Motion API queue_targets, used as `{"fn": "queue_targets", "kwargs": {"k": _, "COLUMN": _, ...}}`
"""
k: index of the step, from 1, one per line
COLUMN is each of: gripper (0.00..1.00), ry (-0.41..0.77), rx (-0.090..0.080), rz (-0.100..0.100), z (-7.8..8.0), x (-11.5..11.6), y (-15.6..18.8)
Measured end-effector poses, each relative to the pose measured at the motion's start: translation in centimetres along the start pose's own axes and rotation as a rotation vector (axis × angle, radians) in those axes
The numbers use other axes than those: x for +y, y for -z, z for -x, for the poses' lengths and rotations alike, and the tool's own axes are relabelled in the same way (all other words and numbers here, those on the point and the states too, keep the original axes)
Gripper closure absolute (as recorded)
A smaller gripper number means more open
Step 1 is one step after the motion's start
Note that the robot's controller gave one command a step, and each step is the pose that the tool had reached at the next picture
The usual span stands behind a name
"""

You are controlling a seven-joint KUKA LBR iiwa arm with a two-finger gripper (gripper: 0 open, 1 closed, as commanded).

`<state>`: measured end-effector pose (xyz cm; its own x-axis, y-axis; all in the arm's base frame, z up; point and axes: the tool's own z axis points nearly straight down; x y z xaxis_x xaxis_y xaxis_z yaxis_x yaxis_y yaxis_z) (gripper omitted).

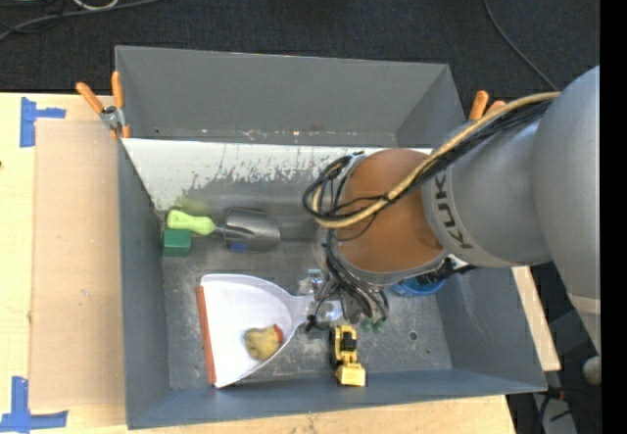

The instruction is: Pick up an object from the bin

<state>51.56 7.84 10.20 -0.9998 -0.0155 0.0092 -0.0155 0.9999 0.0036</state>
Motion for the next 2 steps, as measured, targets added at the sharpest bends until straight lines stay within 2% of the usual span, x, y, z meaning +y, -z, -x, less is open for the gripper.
{"fn": "queue_targets", "kwargs": {"k": 2, "gripper": 1.00, "ry": -0.002, "rx": 0.000, "rz": 0.001, "z": -0.03, "x": 0.01, "y": 1.96}}
